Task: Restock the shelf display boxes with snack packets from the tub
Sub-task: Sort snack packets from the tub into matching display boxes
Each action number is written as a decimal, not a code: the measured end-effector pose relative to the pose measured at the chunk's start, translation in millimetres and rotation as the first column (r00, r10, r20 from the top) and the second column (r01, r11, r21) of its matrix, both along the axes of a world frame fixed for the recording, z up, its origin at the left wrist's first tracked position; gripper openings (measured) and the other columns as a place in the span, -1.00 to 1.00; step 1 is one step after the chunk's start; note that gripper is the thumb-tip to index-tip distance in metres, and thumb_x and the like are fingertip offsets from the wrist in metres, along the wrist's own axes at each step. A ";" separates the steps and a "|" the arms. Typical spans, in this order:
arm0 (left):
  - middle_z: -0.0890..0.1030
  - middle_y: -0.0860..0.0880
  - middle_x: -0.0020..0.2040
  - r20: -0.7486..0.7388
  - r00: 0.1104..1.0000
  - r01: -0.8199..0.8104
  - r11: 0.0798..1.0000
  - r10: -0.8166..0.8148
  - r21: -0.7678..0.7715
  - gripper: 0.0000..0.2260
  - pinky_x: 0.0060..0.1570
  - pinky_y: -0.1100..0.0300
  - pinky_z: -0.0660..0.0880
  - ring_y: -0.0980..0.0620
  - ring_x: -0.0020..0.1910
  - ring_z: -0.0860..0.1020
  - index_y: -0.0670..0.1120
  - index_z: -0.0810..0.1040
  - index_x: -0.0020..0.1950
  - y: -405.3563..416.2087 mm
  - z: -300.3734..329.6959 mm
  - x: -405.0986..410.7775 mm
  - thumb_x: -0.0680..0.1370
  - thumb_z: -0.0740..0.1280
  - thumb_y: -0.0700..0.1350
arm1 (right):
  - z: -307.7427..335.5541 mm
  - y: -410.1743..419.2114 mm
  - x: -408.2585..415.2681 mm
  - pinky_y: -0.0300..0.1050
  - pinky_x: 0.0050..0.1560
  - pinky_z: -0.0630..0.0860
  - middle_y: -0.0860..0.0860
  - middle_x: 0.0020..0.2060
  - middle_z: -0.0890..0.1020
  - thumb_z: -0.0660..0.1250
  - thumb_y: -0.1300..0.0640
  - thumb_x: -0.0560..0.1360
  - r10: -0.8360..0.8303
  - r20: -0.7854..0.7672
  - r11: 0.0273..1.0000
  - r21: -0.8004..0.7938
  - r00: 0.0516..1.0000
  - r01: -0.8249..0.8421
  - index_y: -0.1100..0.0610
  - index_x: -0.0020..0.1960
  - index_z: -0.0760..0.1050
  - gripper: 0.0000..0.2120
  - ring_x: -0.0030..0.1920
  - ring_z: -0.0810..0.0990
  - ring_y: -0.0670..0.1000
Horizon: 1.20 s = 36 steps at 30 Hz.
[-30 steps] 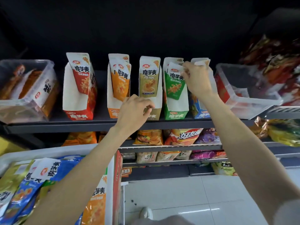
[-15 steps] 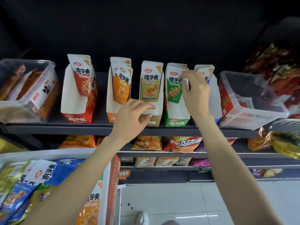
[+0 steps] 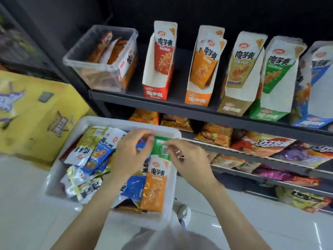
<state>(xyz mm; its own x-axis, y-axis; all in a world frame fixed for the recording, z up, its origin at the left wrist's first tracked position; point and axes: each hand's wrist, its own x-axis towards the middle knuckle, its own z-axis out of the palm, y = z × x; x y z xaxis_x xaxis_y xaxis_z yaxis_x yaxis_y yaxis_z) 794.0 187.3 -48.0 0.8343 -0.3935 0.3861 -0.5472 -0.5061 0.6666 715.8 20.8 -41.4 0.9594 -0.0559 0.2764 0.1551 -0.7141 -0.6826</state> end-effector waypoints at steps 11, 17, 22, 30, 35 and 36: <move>0.65 0.13 -0.13 -0.269 0.962 0.139 0.768 0.044 0.625 -0.55 -0.22 0.20 0.47 0.09 -0.08 0.60 0.11 0.51 0.10 59.7 -62.5 -26.8 0.39 0.28 0.39 | -54.3 81.1 31.8 -0.09 -0.21 0.39 0.15 0.03 0.59 0.19 0.31 0.54 -0.182 -0.560 0.824 -0.535 0.808 -0.186 0.25 0.24 0.35 -0.73 0.03 0.61 0.18; 0.67 0.09 -0.10 -0.244 0.969 0.118 0.781 0.045 0.613 -0.63 0.11 0.04 0.47 0.06 -0.05 0.61 0.03 0.50 0.13 39.5 -69.5 -23.2 0.47 0.32 0.24 | -34.8 61.6 40.3 -0.07 -0.13 0.45 0.08 -0.01 0.62 0.19 0.12 0.58 -0.195 -0.438 0.858 -0.509 0.878 -0.064 0.10 0.09 0.54 -0.82 -0.01 0.59 0.16; 0.66 0.06 -0.16 -0.311 0.940 -0.047 0.957 0.139 0.286 -0.85 -0.21 0.26 0.50 0.10 -0.20 0.61 -0.05 0.60 0.00 57.0 -54.1 -5.0 0.53 0.36 0.00 | -28.2 41.3 35.1 -0.18 -0.26 0.44 -0.02 -0.02 0.54 0.31 0.03 0.54 -0.265 -0.141 0.942 -0.250 0.954 0.225 0.03 0.08 0.59 -0.84 -0.18 0.56 -0.01; 0.63 0.11 -0.11 -0.486 0.873 -0.048 0.999 0.031 -0.023 -0.95 -0.13 0.20 0.51 0.15 -0.12 0.58 0.06 0.59 -0.02 72.7 -22.5 33.0 0.55 0.34 -0.06 | -7.2 22.3 35.1 -0.50 -0.13 0.42 -0.14 0.12 0.54 0.42 0.04 0.47 -0.236 -0.257 0.932 0.214 0.937 0.293 -0.02 0.32 0.40 -0.55 0.01 0.56 -0.19; 0.62 0.18 -0.17 -0.373 0.908 0.195 0.981 -0.188 -0.020 -0.98 -0.19 0.38 0.45 0.21 -0.20 0.57 0.10 0.57 -0.08 39.7 21.5 41.0 0.51 0.37 -0.02 | 34.3 4.6 40.1 -0.26 -0.20 0.59 -0.11 -0.06 0.65 0.40 0.00 0.48 -0.095 -0.252 0.957 0.245 0.963 0.158 -0.08 0.20 0.44 -0.68 -0.11 0.64 -0.13; 0.61 0.20 -0.19 -0.336 0.915 0.226 0.973 -0.224 -0.033 -0.98 -0.22 0.40 0.43 0.24 -0.22 0.57 0.11 0.56 -0.10 34.2 29.4 42.0 0.51 0.38 -0.02 | 42.0 3.2 40.2 -0.25 -0.32 0.58 -0.05 -0.12 0.65 0.37 0.03 0.51 -0.081 -0.225 0.960 0.246 0.971 0.137 -0.01 0.07 0.50 -0.85 -0.18 0.65 -0.07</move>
<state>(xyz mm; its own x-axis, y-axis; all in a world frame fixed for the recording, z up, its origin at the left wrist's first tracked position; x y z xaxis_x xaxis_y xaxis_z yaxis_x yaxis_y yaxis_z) 836.0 221.5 -18.6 0.8033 -0.5878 0.0958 -0.3918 -0.4003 0.8284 756.0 24.0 0.6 0.9780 -0.2060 0.0313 -0.0809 -0.5140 -0.8539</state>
